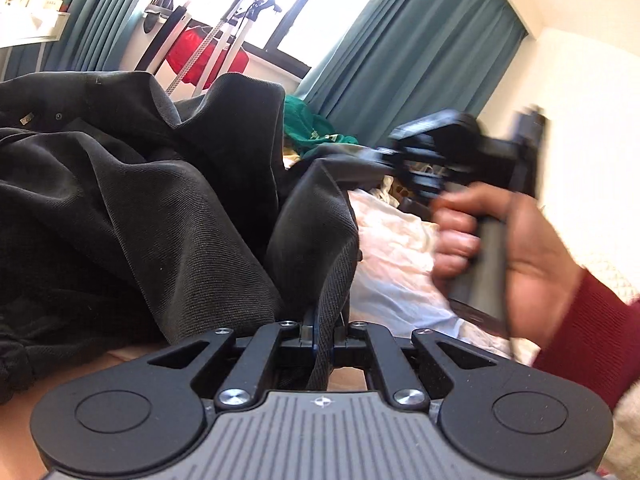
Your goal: Fold clothes
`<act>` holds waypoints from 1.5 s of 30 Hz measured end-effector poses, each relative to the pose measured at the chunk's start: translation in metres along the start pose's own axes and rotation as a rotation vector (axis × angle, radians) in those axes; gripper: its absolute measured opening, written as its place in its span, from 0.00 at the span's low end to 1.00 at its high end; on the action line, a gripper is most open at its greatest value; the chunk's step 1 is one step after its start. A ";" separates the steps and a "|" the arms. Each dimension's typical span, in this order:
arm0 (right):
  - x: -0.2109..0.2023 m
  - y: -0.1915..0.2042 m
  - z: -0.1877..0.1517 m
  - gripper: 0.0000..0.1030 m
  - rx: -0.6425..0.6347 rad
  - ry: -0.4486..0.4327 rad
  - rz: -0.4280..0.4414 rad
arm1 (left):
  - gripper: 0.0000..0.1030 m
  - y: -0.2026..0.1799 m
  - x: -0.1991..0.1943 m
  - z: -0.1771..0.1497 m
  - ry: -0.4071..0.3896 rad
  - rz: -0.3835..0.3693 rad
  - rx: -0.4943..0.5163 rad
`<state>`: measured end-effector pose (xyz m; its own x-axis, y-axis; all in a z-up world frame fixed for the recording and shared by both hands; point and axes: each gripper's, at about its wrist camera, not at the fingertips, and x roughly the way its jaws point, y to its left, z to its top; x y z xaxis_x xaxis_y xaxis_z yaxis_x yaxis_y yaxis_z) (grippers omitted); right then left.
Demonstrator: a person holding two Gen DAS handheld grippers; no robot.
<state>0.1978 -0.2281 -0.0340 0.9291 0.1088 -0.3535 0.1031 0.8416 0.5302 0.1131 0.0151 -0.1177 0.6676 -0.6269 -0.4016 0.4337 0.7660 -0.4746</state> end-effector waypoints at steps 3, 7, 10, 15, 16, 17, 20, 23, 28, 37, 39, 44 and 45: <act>-0.062 -0.033 0.004 0.05 0.077 -0.073 -0.021 | 0.04 -0.007 -0.010 -0.001 -0.003 0.007 0.019; -0.132 -0.079 -0.012 0.05 0.170 -0.089 -0.060 | 0.05 -0.013 -0.022 -0.004 0.006 0.040 0.018; -0.161 -0.110 -0.034 0.05 0.230 -0.019 -0.085 | 0.05 -0.019 -0.025 -0.007 0.029 0.072 0.026; -0.175 -0.147 -0.078 0.05 0.359 0.161 -0.090 | 0.05 -0.032 -0.023 -0.014 0.058 0.169 0.084; -0.177 -0.154 -0.082 0.07 0.409 0.165 -0.071 | 0.05 -0.034 -0.025 -0.016 0.061 0.179 0.086; -0.179 -0.159 -0.083 0.07 0.455 0.157 -0.051 | 0.06 -0.035 -0.026 -0.017 0.063 0.186 0.087; -0.184 -0.169 -0.080 0.09 0.577 0.108 0.006 | 0.06 -0.034 -0.027 -0.019 0.064 0.202 0.095; -0.188 -0.181 -0.079 0.12 0.665 0.063 0.034 | 0.06 -0.033 -0.028 -0.020 0.065 0.211 0.086; -0.186 -0.210 -0.063 0.13 0.753 -0.041 -0.078 | 0.06 -0.025 -0.028 -0.017 0.074 0.222 0.021; -0.062 -0.239 -0.011 0.35 0.584 0.059 -0.134 | 0.06 -0.018 -0.013 -0.016 0.089 0.254 -0.021; -0.037 -0.239 -0.007 0.58 0.481 0.073 -0.183 | 0.06 -0.016 -0.010 -0.017 0.093 0.259 -0.027; 0.003 -0.240 -0.008 0.60 0.301 0.101 -0.118 | 0.06 -0.012 0.001 -0.017 0.094 0.265 -0.036; 0.008 -0.238 -0.009 0.57 0.270 0.105 -0.119 | 0.06 -0.012 0.004 -0.016 0.094 0.264 -0.033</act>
<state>0.1777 -0.4225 -0.1697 0.8647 0.0839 -0.4951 0.3125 0.6819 0.6613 0.1012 0.0012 -0.1266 0.6952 -0.4180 -0.5848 0.2313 0.9004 -0.3686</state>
